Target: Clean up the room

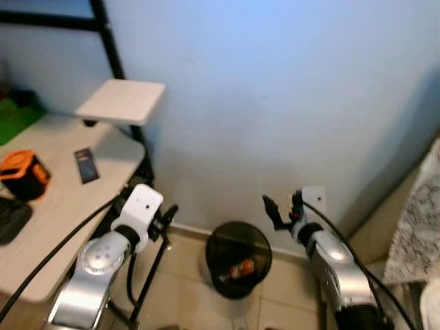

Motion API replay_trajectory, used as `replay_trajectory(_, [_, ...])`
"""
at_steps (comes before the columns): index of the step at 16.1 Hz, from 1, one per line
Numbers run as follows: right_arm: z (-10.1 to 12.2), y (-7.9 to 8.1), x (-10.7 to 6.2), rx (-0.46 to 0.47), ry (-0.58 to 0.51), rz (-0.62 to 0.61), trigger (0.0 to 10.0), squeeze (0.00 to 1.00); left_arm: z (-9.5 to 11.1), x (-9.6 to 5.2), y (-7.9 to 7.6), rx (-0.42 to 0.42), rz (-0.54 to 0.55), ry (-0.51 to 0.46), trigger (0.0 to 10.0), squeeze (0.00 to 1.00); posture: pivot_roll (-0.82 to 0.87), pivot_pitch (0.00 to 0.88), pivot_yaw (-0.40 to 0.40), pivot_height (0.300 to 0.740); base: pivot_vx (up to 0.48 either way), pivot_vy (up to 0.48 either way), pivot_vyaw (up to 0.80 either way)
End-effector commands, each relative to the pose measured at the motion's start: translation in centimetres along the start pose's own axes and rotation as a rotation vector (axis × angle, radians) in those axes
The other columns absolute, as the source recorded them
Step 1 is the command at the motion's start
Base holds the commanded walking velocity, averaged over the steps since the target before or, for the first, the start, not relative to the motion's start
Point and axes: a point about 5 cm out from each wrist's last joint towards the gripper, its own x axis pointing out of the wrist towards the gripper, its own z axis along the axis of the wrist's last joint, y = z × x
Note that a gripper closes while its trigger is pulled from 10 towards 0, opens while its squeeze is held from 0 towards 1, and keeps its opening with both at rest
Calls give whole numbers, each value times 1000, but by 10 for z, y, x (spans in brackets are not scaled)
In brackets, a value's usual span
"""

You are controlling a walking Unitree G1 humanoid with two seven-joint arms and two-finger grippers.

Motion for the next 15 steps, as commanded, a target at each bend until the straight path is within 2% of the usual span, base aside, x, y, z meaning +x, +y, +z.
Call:
replay_trajectory(1, [6,-1,-5,15,-23,12,10000,0,6,0,2,9,38,-29,10000,0,-7,0,25,740,0,0,-750])
replay_trajectory(2, [12,8,-9,15,-50,78,10000,0,8,-3,8,2,109,-41,10000,0,2,0,16,740,0,0,-756])
replay_trajectory(4, [18,11,-11,59,-81,92,10000,0,5,-8,18,-23,175,-40,10000,0,-15,0,20,740,0,0,-753])
replay_trajectory(5, [21,13,-12,43,-90,100,10000,0,2,-9,23,-77,225,-40,10000,0,-37,0,37,740,0,0,-750])
replay_trajectory(8, [27,10,-14,49,-105,79,10000,0,3,-10,14,-48,191,-43,10000,0,-13,0,24,740,0,0,-750])
replay_trajectory(11, [18,13,-17,50,-77,71,10000,0,3,-10,16,-45,205,-35,10000,0,-8,0,23,740,0,0,-752])
replay_trajectory(15, [20,9,-19,41,-69,57,10000,0,1,-11,13,-58,210,-27,10000,0,6,0,-5,740,0,0,-755])
